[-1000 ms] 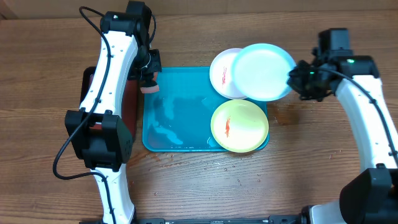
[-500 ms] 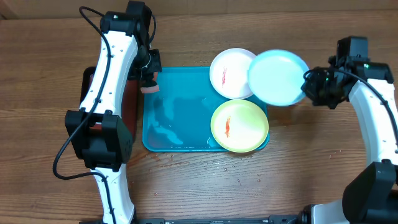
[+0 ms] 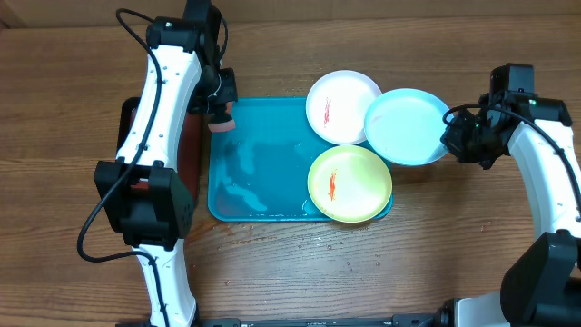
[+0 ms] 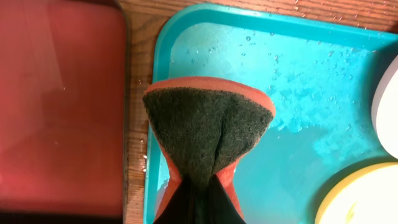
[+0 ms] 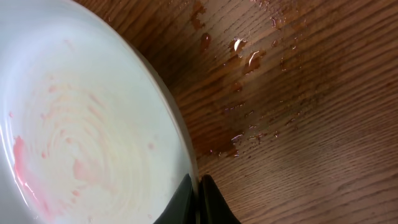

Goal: Clean dirty plates on tray and stack at the side
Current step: 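Carry the light blue plate right and set it on the table, then grasp the yellow plate rim with the right gripper, drag it left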

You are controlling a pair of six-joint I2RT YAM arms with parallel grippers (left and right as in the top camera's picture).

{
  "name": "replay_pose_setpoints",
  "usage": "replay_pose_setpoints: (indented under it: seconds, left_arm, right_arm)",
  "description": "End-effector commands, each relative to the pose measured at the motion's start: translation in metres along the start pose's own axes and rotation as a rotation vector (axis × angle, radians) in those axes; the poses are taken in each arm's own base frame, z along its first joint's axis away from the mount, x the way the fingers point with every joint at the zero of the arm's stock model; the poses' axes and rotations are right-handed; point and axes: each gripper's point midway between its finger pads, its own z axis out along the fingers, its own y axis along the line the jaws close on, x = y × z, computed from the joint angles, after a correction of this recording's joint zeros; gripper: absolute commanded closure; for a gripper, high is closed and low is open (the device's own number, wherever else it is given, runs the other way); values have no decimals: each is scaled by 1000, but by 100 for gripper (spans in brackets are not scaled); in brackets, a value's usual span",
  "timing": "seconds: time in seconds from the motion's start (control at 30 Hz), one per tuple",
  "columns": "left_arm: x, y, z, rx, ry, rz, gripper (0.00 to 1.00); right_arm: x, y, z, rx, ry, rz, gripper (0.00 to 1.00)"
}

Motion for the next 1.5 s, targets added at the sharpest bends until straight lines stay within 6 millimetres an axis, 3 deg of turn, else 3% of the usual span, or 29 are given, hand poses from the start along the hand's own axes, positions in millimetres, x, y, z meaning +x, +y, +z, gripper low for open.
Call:
replay_pose_setpoints:
  seconds: [0.0, 0.13, 0.33, 0.63, 0.83, 1.13, 1.23, 1.33, 1.47]
  left_arm:
    - [-1, -6, -3, 21, -9, 21, 96]
    - [-4, -7, -3, 26, -21, 22, 96]
    - [-3, -10, -3, 29, -19, 28, 96]
    - [10, -43, -2, 33, -17, 113, 96]
    - [8, -60, -2, 50, -48, 144, 96]
    - [6, -61, -2, 56, -55, 144, 96]
    - [6, -61, -2, 56, -54, 144, 96]
    - [7, -61, -2, 55, -50, 144, 96]
    - [9, -60, -2, 52, -43, 144, 96]
  right_arm:
    - [-3, 1, -5, -10, -21, -7, 96]
    - [-7, -6, -5, 30, -47, 15, 96]
    - [-3, -34, 6, 111, -42, 110, 96]
    - [-10, -78, 32, 116, -72, 217, 96]
    - [-24, -82, 47, 93, -156, 180, 96]
    - [-31, -94, 56, 133, -227, 177, 96]
    - [-29, -95, 57, 136, -220, 176, 86]
    - [-28, -94, 58, 131, -210, 153, 70]
    - [-21, -76, 52, 54, -143, 95, 66]
